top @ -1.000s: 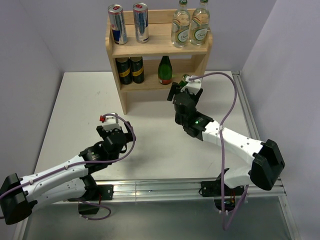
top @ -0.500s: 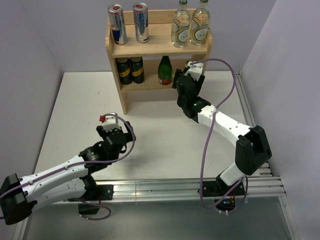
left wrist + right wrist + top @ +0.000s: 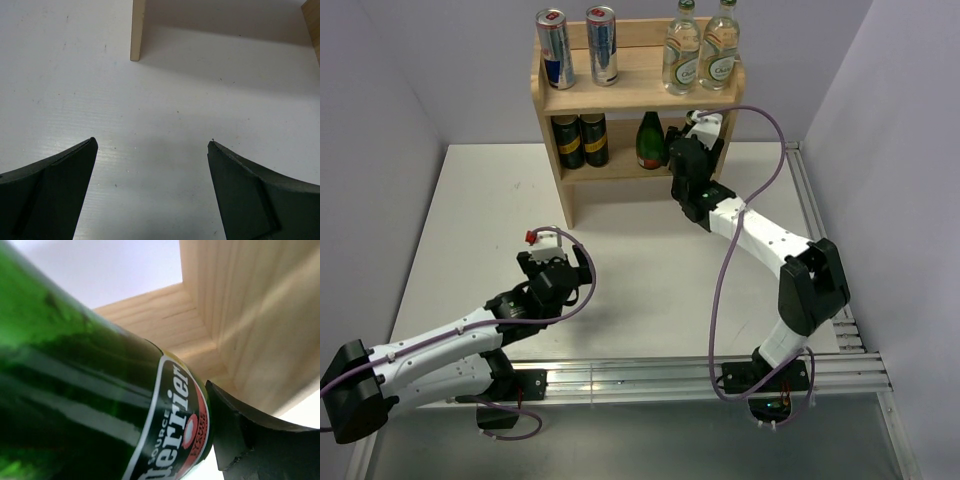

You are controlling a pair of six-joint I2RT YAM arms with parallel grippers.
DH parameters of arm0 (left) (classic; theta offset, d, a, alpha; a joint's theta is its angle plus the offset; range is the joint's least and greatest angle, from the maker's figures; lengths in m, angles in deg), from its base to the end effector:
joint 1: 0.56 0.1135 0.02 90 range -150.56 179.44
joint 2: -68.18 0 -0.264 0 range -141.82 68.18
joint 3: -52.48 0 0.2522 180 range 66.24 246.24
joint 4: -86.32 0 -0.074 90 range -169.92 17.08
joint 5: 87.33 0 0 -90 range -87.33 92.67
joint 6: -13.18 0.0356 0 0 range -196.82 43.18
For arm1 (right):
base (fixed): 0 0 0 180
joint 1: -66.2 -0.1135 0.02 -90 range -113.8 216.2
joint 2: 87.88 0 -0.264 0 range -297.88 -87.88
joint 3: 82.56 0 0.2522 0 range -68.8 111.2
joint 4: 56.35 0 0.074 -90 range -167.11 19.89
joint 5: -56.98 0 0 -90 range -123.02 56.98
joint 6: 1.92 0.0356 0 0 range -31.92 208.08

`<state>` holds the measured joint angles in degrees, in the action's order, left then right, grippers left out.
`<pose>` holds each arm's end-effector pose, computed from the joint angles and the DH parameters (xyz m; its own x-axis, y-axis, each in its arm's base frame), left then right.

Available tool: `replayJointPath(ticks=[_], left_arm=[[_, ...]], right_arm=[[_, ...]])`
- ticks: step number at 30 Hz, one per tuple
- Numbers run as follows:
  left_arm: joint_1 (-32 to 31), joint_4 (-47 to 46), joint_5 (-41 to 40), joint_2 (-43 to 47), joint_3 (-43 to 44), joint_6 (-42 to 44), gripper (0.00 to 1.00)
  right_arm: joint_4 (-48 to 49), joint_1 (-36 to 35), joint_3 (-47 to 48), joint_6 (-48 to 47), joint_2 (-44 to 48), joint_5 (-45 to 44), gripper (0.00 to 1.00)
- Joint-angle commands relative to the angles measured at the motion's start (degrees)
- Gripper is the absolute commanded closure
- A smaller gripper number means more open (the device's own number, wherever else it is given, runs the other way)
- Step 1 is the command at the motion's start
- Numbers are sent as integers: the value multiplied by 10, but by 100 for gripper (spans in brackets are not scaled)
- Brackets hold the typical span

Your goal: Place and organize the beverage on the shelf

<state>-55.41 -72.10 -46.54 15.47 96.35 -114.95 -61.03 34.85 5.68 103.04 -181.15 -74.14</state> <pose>0.1332 -0.1424 0.2355 -0.3270 -0.2362 -0.9150 -0.0555 0.9714 -0.2309 0.3415 0.1807 0.3380 -0.0974 0.1684 -0.9809 0.1934 0.9700 0.1473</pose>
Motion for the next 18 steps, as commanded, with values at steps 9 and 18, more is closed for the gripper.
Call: replayJointPath(ticks=[9, 18], left_arm=[[-2, -18, 3, -3, 9, 9, 1], [-3, -17, 4, -3, 8, 7, 1]], right_arm=[[67, 24, 78, 13, -28, 17, 100], [63, 29, 113, 22, -66, 29, 100]])
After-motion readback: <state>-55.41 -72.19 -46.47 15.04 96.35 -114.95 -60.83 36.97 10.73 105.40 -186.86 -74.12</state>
